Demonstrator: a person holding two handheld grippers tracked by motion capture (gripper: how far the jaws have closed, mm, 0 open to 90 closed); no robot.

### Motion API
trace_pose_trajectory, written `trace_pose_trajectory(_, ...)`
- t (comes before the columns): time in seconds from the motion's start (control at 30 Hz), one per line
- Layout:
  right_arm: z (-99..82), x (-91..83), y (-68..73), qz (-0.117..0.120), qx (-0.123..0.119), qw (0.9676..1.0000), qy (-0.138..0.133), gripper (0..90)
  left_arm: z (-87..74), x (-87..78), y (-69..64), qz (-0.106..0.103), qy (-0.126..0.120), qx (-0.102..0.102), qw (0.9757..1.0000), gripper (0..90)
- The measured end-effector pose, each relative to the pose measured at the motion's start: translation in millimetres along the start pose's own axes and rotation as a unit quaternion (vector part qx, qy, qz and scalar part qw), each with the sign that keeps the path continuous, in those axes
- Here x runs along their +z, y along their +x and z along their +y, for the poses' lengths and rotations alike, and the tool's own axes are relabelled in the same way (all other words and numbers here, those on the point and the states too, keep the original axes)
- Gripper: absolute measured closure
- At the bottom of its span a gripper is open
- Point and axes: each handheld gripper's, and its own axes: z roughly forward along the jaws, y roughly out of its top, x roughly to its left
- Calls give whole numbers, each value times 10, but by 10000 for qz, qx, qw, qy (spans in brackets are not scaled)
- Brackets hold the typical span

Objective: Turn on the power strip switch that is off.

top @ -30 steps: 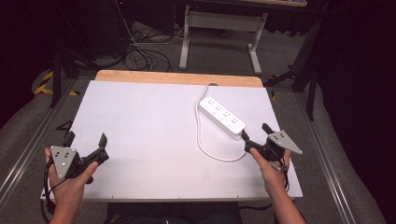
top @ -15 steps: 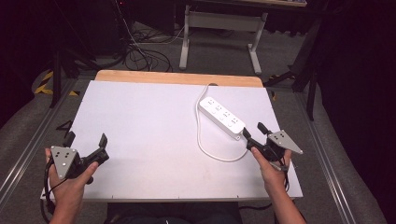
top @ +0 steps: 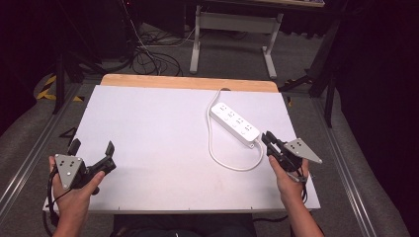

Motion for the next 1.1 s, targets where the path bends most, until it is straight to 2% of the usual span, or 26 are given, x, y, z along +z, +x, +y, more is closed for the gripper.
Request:
trace_pose_trajectory(0.17,33,-23,17,124,-49,9999,35,900,-1,2,8,34,9,13,10000,65)
trace_pose_trajectory(0.33,92,-3,13,336,104,9989,303,900,-2,0,4,43,16,13,10000,65)
trace_pose_trajectory(0.43,168,46,-7,310,148,9986,395,900,-3,4,9,52,6,22,10000,65)
trace_pose_trajectory(0.6,269,163,18,436,199,9966,670,900,-6,3,20,51,27,28,10000,66)
trace_pose_trajectory(0.67,322,216,24,459,226,9960,727,900,-8,1,22,42,33,-58,10000,66)
trace_pose_trajectory(0.77,365,273,32,500,199,9954,789,900,-10,2,22,42,44,-30,10000,66)
trace_pose_trajectory(0.87,428,404,53,502,195,9944,907,900,-11,-1,5,51,29,17,10000,67)
trace_pose_trajectory(1.0,502,543,99,530,239,9937,953,900,-13,-5,-19,40,12,230,9997,66)
trace_pose_trajectory(1.07,521,577,108,543,236,9935,973,900,-13,-5,-20,35,18,234,9997,66)
trace_pose_trajectory(1.1,555,652,131,547,206,9932,1010,900,-12,-7,-27,23,20,216,9998,66)
